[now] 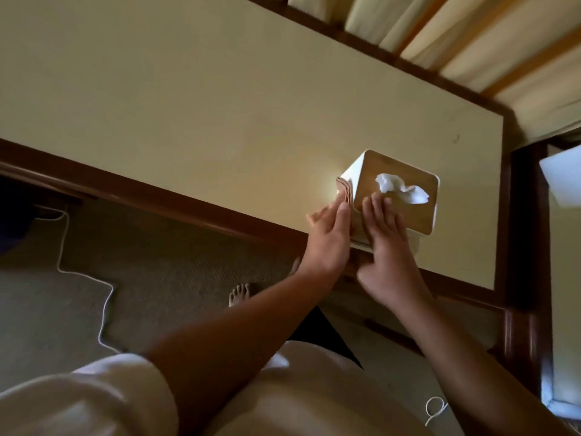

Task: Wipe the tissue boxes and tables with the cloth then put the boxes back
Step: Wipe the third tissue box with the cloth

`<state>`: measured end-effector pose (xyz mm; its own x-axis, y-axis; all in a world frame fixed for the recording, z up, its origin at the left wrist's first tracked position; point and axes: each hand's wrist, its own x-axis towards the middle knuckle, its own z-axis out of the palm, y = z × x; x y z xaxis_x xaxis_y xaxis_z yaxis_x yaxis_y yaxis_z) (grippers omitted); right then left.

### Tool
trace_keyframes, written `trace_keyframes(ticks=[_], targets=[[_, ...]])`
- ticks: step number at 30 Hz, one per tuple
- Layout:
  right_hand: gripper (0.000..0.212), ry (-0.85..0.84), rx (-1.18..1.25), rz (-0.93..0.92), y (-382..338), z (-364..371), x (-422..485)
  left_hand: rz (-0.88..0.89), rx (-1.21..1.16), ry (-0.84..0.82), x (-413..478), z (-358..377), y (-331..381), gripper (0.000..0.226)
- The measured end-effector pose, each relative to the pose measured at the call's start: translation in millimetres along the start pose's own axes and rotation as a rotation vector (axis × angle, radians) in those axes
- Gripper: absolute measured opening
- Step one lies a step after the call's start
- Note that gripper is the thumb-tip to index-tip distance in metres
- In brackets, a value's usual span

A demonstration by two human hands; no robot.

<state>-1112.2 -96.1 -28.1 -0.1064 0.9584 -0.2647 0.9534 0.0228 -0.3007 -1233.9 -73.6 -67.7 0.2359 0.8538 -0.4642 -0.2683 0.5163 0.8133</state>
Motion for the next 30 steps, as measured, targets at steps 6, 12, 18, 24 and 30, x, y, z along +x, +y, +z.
trace_keyframes(ticks=[6, 12, 18, 24, 30], targets=[[0.094, 0.007, -0.037, -0.016, 1.5, 0.7, 0.8, -0.06, -0.005, 0.053, 60.4, 6.0, 54.5, 0.06], [0.106, -0.047, -0.003, 0.006, -1.3, -3.9, 1.3, -0.086, 0.023, 0.065, 23.1, -2.3, 19.8, 0.056], [0.098, -0.051, 0.023, 0.014, 1.4, -1.8, 3.1, 0.022, 0.01, 0.057, 44.9, 18.3, 53.8, 0.051], [0.101, -0.053, -0.01, -0.012, 0.4, -6.0, 0.8, -0.121, 0.104, 0.096, 31.3, -4.0, 17.8, 0.059], [0.107, -0.004, -0.022, -0.036, -1.1, -1.7, 2.5, -0.009, -0.068, -0.007, 33.9, 12.8, 39.5, 0.048]])
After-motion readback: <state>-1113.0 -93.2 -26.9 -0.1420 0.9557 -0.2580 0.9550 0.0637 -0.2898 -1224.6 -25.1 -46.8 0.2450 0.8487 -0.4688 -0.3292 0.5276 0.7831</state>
